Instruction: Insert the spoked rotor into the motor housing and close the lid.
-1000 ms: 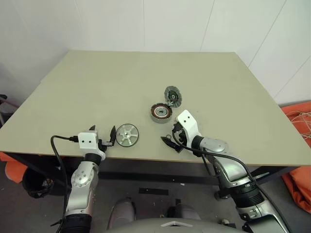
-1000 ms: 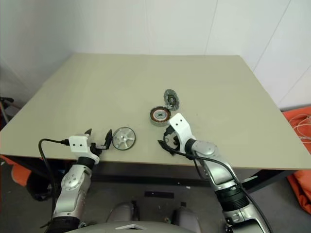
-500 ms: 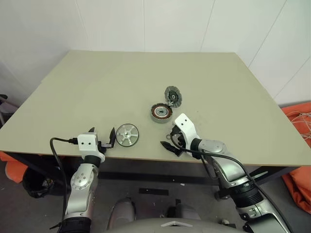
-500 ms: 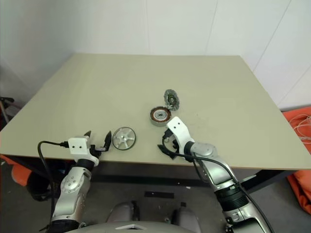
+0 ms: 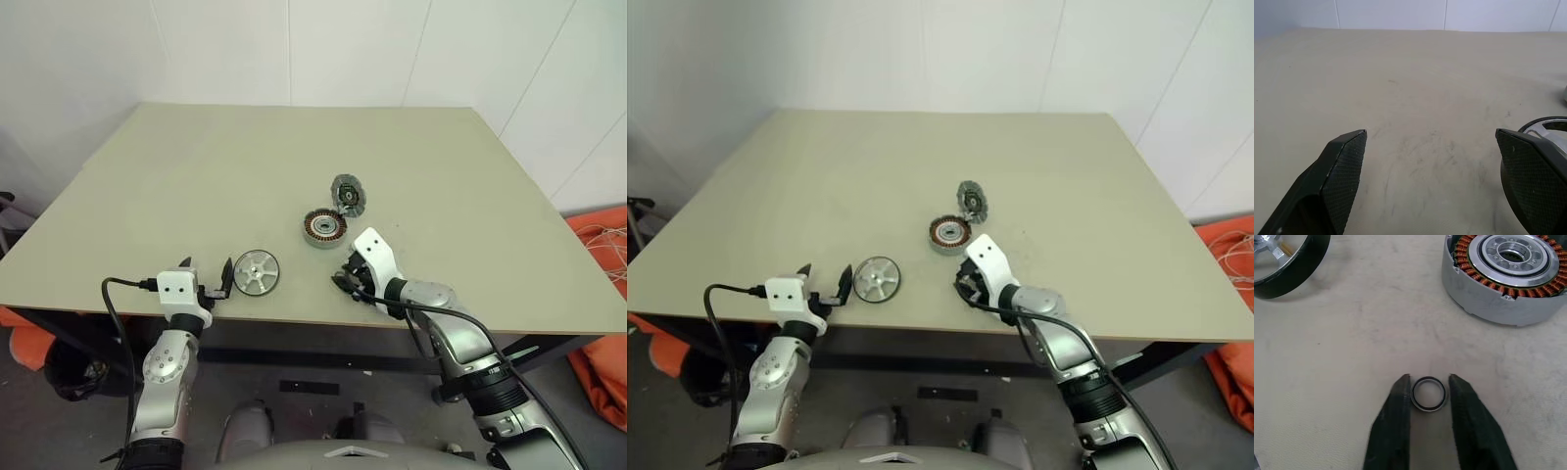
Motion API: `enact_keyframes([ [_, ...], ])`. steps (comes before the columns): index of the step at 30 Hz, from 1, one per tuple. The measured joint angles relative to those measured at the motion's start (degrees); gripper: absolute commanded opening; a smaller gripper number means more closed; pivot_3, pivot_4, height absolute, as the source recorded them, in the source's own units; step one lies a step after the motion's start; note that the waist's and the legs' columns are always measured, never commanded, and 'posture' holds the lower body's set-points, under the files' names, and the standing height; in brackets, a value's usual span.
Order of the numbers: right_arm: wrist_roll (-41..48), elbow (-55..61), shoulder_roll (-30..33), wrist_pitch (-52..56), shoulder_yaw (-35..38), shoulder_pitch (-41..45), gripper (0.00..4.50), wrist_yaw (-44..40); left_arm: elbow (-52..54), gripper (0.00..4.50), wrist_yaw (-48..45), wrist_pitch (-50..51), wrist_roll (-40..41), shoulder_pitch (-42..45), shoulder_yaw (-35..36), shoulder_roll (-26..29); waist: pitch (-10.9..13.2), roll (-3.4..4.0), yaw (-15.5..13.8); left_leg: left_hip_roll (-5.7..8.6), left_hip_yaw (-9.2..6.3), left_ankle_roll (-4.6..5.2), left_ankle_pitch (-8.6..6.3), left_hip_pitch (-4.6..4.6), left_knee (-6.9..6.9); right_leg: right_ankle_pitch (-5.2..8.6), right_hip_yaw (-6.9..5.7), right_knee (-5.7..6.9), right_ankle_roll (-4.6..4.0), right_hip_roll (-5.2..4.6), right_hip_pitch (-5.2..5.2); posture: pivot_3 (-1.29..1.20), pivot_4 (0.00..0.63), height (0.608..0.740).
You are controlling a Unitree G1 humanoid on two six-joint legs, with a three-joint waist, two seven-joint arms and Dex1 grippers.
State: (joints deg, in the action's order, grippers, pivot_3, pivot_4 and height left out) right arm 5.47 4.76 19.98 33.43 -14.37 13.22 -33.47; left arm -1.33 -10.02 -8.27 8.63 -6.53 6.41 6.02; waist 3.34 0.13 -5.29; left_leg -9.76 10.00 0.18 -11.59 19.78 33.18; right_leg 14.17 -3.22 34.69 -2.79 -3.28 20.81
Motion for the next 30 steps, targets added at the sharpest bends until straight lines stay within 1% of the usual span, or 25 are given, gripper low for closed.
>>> enact_keyframes([
  [11, 0.0, 0.0, -0.5, 0.5, -0.2, 0.8, 0.57, -0.2, 0.0, 4.50, -0.7, 0.0, 0.0, 0.9, 0.0, 0.0, 0.0, 0.00, 0.1, 0.00, 0.00, 0.00, 0.00, 0.05, 0.00, -0.01, 0.00, 0.01, -0.01, 0.00, 0.07, 0.00, 0.000, 0.740],
  [13, 0.0, 0.4, -1.6, 0.8, -0.5, 2.5, 0.57, -0.1, 0.0, 4.50, -0.7, 0.0, 0.0, 0.9, 0.0, 0.0, 0.0, 0.01, 0.1, 0.00, 0.00, -0.02, 0.01, 0.12, 0.00, -0.09, 0.00, 0.05, -0.15, 0.00, 0.16, 0.00, 0.000, 0.740],
  [20, -0.5, 0.0, -5.6, 0.7, -0.6, 12.1, 0.57, 2.3, 0.0, 4.50, -0.7, 0.0, 0.0, 1.2, -0.1, -0.1, 0.0, 0.01, 0.1, 0.00, 0.00, -0.03, 0.02, 0.19, 0.00, -0.12, 0.00, 0.05, -0.21, 0.00, 0.19, 0.00, 0.000, 0.740],
  [23, -1.7, -2.9, -6.4, 0.2, -1.1, 14.2, 0.57, 3.0, 0.0, 4.50, -0.5, 0.0, 0.0, 1.2, -0.1, -0.1, 0.0, 0.00, -0.1, 0.02, 0.00, -0.03, 0.02, 0.24, 0.00, -0.15, 0.00, 0.03, -0.26, -0.01, 0.20, 0.00, 0.000, 0.740],
  [30, -5.0, -14.4, -8.4, -3.3, -2.3, 17.6, 0.57, 5.0, 0.0, 4.50, -0.1, 0.0, 0.0, 1.2, -0.1, -0.4, 0.0, 0.00, 0.1, 0.01, 0.00, -0.06, 0.03, 0.26, 0.00, -0.17, 0.00, 0.06, -0.30, 0.00, 0.27, 0.00, 0.000, 0.740],
])
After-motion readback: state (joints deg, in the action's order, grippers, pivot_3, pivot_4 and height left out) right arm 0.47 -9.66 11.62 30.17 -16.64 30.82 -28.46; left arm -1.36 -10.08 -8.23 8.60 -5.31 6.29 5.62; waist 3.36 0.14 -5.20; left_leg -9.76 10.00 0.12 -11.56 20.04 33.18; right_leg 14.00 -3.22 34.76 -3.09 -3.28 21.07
